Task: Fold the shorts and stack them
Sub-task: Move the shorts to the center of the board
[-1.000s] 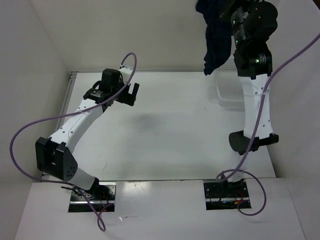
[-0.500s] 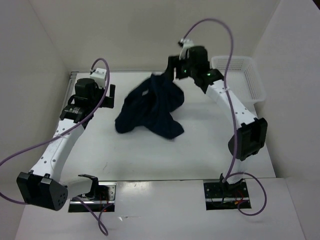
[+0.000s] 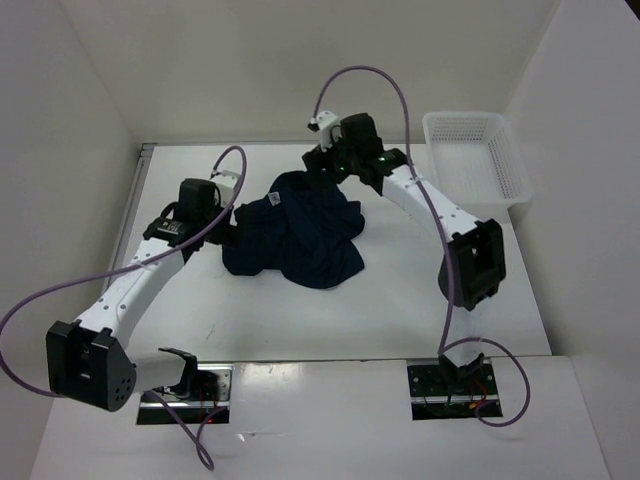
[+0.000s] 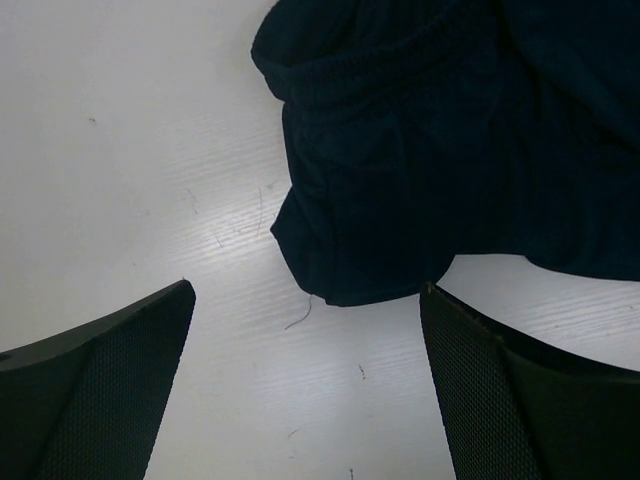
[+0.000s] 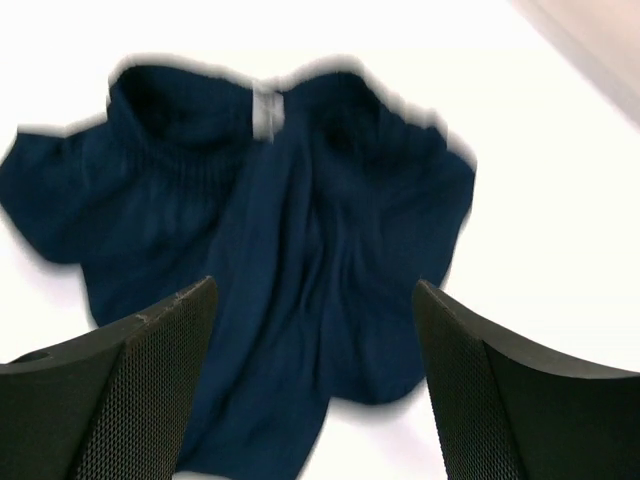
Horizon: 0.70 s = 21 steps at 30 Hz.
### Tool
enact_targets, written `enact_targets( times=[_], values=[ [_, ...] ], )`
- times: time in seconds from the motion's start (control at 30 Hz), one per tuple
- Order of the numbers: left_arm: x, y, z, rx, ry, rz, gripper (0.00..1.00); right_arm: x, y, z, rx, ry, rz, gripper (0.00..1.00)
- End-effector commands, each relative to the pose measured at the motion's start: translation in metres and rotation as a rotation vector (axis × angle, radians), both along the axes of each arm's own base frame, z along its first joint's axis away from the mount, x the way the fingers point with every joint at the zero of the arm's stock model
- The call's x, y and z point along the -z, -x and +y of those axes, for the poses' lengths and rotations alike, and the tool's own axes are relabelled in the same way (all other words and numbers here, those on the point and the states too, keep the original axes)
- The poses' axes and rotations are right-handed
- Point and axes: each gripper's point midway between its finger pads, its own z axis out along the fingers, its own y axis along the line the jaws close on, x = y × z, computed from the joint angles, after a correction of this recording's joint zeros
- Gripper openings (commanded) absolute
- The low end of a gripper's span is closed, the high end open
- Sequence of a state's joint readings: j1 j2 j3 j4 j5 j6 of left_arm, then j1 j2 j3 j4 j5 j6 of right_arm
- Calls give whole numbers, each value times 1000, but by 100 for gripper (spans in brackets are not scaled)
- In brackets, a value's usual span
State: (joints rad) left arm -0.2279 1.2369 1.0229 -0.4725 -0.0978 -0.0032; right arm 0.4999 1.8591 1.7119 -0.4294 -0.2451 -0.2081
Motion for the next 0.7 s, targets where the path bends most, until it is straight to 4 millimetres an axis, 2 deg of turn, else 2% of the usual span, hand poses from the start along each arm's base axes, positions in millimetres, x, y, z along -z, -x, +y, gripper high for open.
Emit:
enact_targets(
  times=[0.0, 0.03, 0.07, 0.1, 0.13, 0.17, 0.2, 0.23, 0.27, 0.3, 0.37, 0.4, 0.5, 0.53, 0.57, 0.6, 0.63, 0.67],
  values=[
    [13, 6, -3, 20, 5, 35, 100, 13, -31, 47, -112, 71, -134, 84],
    [10, 6, -1, 11, -1, 23, 100, 17, -30, 62, -158, 85, -152, 84],
    [12, 8, 11, -27, -16, 23, 100, 9, -22, 90, -215, 83, -192, 84],
    [16, 7, 19, -54, -30, 23, 100, 14, -17, 104, -270, 96, -202, 84],
    [8, 3, 27, -86, -36, -14, 100, 41, -12, 119, -311, 109, -152, 85],
    [5, 2, 38, -124, -47, -33, 100, 31, -10, 135, -352, 85, -175, 85],
    [3, -1, 60, -195, -63, -44, 100, 36, 2, 154, -418, 58, -158, 88],
    [-6, -2, 70, -228, -59, -67, 100, 62, 0, 162, -422, 49, -100, 88],
    [-11, -1, 79, -250, -46, -81, 100, 53, 0, 176, -440, 16, -116, 90],
    [-12, 5, 91, -271, -6, -63, 100, 59, 3, 188, -455, 3, -103, 91],
    [-15, 15, 91, -250, 64, -55, 100, 74, 3, 209, -487, -24, -80, 91],
    [-9, 22, 89, -238, 93, -27, 100, 78, 9, 221, -503, -41, -71, 91],
    [1, 33, 90, -236, 140, -6, 100, 95, 16, 244, -516, -50, -28, 91],
    [2, 36, 96, -255, 140, -7, 100, 78, 14, 253, -493, -74, -59, 91],
    [8, 39, 98, -267, 131, 6, 100, 84, 12, 254, -447, -91, -11, 87],
    [8, 39, 103, -286, 123, 6, 100, 125, 15, 249, -417, -46, 79, 84],
    [6, 38, 105, -293, 116, -3, 100, 108, 10, 250, -394, -70, 50, 81],
    [7, 38, 107, -302, 107, -4, 100, 116, 11, 247, -368, -63, 76, 81]
  ],
)
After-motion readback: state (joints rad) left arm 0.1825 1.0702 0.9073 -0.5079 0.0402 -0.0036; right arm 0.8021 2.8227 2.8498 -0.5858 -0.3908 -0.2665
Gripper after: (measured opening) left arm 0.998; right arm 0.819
